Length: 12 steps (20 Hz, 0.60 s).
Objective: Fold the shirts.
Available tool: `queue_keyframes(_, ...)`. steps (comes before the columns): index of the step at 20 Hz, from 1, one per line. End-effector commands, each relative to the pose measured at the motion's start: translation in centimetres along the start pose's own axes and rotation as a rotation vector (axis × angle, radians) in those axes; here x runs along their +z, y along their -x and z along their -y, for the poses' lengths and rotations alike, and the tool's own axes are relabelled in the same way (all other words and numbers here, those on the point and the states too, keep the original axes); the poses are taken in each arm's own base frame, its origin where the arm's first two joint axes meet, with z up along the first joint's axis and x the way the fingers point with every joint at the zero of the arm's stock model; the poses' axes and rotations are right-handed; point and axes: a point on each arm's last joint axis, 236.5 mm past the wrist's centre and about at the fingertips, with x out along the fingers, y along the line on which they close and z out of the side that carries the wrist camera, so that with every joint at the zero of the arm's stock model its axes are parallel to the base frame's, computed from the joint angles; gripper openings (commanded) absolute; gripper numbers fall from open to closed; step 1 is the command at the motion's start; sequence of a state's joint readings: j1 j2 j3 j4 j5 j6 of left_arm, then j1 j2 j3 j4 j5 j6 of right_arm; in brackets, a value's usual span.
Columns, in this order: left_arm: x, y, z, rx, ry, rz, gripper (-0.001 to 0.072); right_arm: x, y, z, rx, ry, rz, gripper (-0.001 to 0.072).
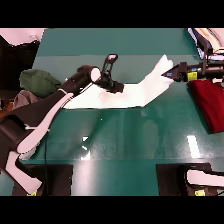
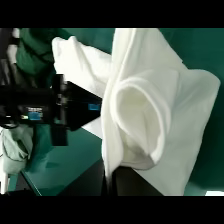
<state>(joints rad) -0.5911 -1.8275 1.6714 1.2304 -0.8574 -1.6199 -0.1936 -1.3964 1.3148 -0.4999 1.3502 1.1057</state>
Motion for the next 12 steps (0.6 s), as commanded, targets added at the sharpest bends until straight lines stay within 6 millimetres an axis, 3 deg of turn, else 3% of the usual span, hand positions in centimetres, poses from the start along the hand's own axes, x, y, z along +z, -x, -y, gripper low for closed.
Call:
queue_keyframes(1, -2.2, -2.6, -0.2, 0.005, -0.006, -0.098, 0.0025, 0.3, -1.1, -5.8, 0.032, 0.08, 0.045, 0.0012)
queue_keyframes(4, -2.4, -2.6, -0.7, 0.024, -0.023, -0.107, 0.0026, 0.4, -1.8, -9.5, 0.06, 0.16, 0.035, 0.0011)
queue_keyframes(8, -3.1, -1.8, -1.7, 0.07, -0.06, -0.148, 0.0026, 0.4, -3.4, -12.5, 0.037, 0.244, -0.011, 0.0011)
queue_keyframes(12, -1.3, 1.9, -4.5, 0.163, -0.097, -0.185, 0.0026, 0.0, -6.2, -15.3, 0.087, 0.296, -0.053, 0.0011)
